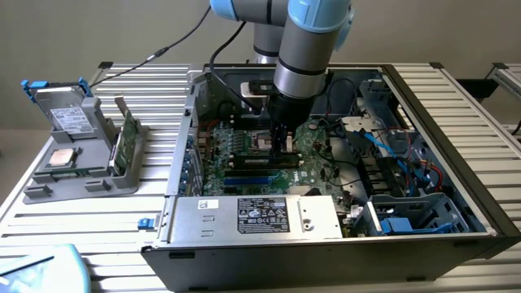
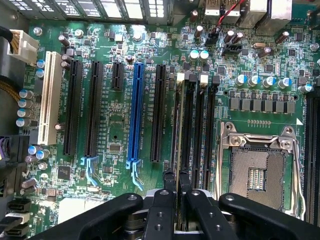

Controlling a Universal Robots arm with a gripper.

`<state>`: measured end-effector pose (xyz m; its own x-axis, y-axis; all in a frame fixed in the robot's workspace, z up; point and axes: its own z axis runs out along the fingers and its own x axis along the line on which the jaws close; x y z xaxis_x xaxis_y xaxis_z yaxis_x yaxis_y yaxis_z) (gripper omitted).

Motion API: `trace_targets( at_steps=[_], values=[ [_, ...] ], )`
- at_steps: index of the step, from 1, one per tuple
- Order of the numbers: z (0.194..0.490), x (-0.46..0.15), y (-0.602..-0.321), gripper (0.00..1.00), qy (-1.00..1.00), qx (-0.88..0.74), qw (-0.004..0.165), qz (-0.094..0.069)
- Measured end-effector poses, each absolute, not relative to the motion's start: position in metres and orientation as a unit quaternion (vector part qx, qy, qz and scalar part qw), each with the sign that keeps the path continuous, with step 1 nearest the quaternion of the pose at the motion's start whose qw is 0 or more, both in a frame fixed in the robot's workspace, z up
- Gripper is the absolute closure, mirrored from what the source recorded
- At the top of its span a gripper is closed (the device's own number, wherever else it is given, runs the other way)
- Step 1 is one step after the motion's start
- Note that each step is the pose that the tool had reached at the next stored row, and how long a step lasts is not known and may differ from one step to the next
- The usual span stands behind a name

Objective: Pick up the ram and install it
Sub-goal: 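Insert the ram into the slot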

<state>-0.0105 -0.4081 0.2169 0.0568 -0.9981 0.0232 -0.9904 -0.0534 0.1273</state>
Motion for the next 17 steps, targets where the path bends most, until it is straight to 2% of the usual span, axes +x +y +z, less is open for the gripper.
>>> trace_targets(
  at_steps=[1,2,3,5,6,8,9,10,17],
  values=[
    [0.217,-0.011,-0.408,0.84,-0.686,0.725,0.054,-0.035],
    [0.217,-0.011,-0.408,0.78,-0.686,0.725,0.054,-0.035],
    [0.217,-0.011,-0.408,0.78,-0.686,0.725,0.054,-0.035],
    [0.217,-0.011,-0.408,0.66,-0.686,0.725,0.054,-0.035],
    [0.217,-0.011,-0.408,0.66,-0.686,0.725,0.054,-0.035],
    [0.217,-0.011,-0.408,0.54,-0.686,0.725,0.054,-0.035],
    [0.218,-0.011,-0.408,0.54,-0.686,0.725,0.054,-0.035],
    [0.22,-0.012,-0.408,0.47,-0.686,0.725,0.054,-0.035],
    [0.239,-0.022,-0.407,0.47,-0.686,0.725,0.054,-0.035]
  ],
)
